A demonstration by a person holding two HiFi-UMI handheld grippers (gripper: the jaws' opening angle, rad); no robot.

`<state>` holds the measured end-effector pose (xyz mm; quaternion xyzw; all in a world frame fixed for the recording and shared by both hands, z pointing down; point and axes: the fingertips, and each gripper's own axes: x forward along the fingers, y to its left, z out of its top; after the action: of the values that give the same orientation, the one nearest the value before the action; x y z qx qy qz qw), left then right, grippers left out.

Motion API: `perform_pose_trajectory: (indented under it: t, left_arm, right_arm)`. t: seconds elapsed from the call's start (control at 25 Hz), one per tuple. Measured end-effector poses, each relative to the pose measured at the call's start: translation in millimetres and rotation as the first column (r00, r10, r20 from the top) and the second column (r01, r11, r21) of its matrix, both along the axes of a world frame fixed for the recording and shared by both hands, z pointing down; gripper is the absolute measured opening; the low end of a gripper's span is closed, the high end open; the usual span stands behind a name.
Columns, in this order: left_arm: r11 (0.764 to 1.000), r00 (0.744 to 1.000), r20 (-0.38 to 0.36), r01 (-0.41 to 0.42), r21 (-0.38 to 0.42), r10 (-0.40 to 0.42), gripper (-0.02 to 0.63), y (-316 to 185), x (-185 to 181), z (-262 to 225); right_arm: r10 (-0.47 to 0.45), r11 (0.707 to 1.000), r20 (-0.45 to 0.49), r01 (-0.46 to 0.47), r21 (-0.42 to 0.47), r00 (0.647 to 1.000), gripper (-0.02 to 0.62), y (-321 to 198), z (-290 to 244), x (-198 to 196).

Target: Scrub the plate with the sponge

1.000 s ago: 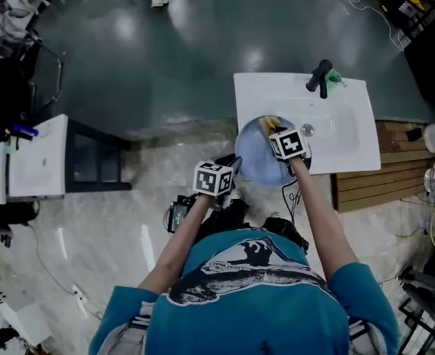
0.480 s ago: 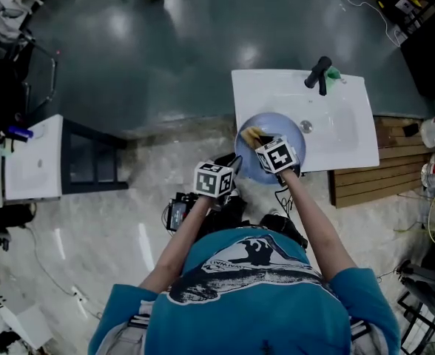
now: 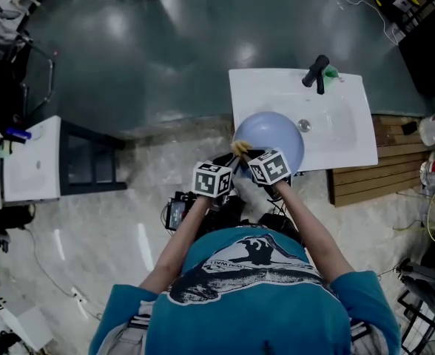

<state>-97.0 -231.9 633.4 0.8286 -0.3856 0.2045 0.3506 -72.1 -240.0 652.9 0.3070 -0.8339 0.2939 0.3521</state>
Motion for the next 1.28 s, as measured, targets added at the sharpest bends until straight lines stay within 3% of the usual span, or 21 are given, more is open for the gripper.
perform_pose_trajectory:
  t: [0.2,0.4,0.56,0.68,1.0,1.28]
  left_arm:
    - [1.0,1.0,-0.004,0.005,0.0,-0.005,0.098,-0.1,0.0,-0.6]
    - [1.0,1.0,-0.005,0.012,0.004,-0.012,0.098,0.7,-0.7,-0.6]
    - [1.0,1.0,-0.006,0.016,0.007,-0.016,0.098,0.7,-0.4,0.1]
    - [1.0,1.0,-0.009,0.014,0.015,-0.014,0.098,1.0,-0.3,0.5]
    - [1.0,1.0,-0.023,0.016,0.011,-0.016,0.098,0.6,0.5,-1.8]
    - [1.0,1.0,-0.018,0.023,0.002,-0.023,0.101,0.0,0.1,-1.8]
  right_arm:
    - [-0.016,1.0,-0.017,0.016,0.013,1.0,0.031,-10.1,-7.2,11.5]
    - [0.075,0.994,-0.101,-0.067,0.081,0.992,0.031,-50.9,-12.0,61.8]
    - [0.185,0.976,-0.19,-0.158,0.15,0.964,0.031,-84.2,-17.4,115.5]
    - [0.197,0.974,-0.26,-0.158,0.165,0.945,0.038,-93.3,-7.9,139.6]
    - [0.17,0.974,-0.274,-0.12,0.192,0.947,0.034,-81.6,-1.1,126.6]
    - [0.052,0.995,-0.177,-0.036,0.09,0.983,0.034,-29.8,-3.7,90.4]
